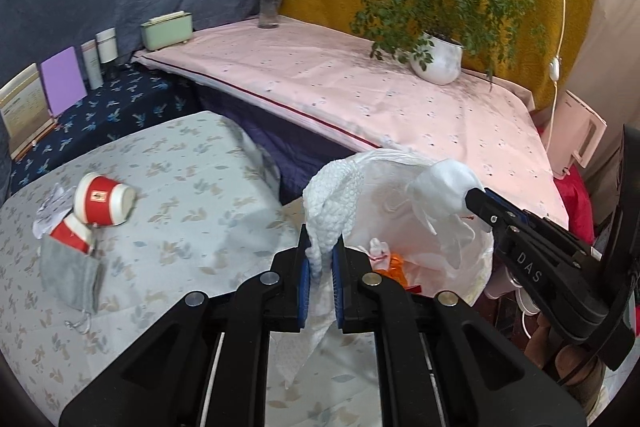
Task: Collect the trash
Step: 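Carry the towel and glove over the wastebasket and open both tools, then move back to the table and grasp the grey cloth pouch with the left tool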
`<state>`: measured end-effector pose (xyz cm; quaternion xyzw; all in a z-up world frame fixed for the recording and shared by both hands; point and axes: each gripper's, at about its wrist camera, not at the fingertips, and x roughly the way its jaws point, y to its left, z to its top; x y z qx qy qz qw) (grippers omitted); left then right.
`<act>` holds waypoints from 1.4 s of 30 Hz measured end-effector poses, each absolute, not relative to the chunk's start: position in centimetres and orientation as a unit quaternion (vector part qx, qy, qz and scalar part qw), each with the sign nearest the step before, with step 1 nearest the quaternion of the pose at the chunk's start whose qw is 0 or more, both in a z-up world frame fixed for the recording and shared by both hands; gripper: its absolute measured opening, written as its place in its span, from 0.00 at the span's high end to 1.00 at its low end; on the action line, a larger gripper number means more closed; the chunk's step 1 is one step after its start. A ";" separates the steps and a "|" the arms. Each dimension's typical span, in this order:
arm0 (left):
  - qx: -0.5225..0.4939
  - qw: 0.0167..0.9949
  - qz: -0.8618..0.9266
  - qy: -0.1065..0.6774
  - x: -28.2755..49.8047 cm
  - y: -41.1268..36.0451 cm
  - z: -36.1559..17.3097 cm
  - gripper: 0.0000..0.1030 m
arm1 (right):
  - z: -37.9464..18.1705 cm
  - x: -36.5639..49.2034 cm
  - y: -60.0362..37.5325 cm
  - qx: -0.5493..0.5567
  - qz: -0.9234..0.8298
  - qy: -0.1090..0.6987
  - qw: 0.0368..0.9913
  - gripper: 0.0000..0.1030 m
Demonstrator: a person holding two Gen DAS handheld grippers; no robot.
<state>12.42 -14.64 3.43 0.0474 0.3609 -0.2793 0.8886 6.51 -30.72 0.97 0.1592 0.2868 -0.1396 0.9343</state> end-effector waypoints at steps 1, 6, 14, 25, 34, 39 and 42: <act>0.050 0.887 -0.282 0.362 12.5 -15.2 3.3 0.91 | 0.9 6.4 -31.1 0.161 -0.142 0.287 0.934 0.90; 0.053 0.877 -0.302 0.371 12.6 -17.2 2.6 0.91 | 0.3 6.0 -32.2 0.164 -0.150 0.290 0.931 0.90; 0.051 0.870 -0.312 0.378 12.5 -18.9 1.8 0.91 | -0.2 5.7 -33.5 0.173 -0.164 0.290 0.927 0.86; 0.034 0.884 -0.288 0.367 12.8 -17.7 2.4 0.38 | 0.5 5.3 -33.6 0.172 -0.172 0.274 0.930 0.70; 0.019 0.893 -0.267 0.363 13.3 -15.3 3.0 0.35 | 1.8 5.7 -31.3 0.155 -0.157 0.267 0.938 0.64; 0.012 0.897 -0.253 0.362 13.7 -13.6 3.1 0.33 | 2.3 6.2 -29.6 0.142 -0.147 0.268 0.941 0.62; 0.005 0.901 -0.240 0.361 13.9 -12.3 3.0 0.29 | 2.3 6.4 -28.5 0.136 -0.140 0.269 0.943 0.59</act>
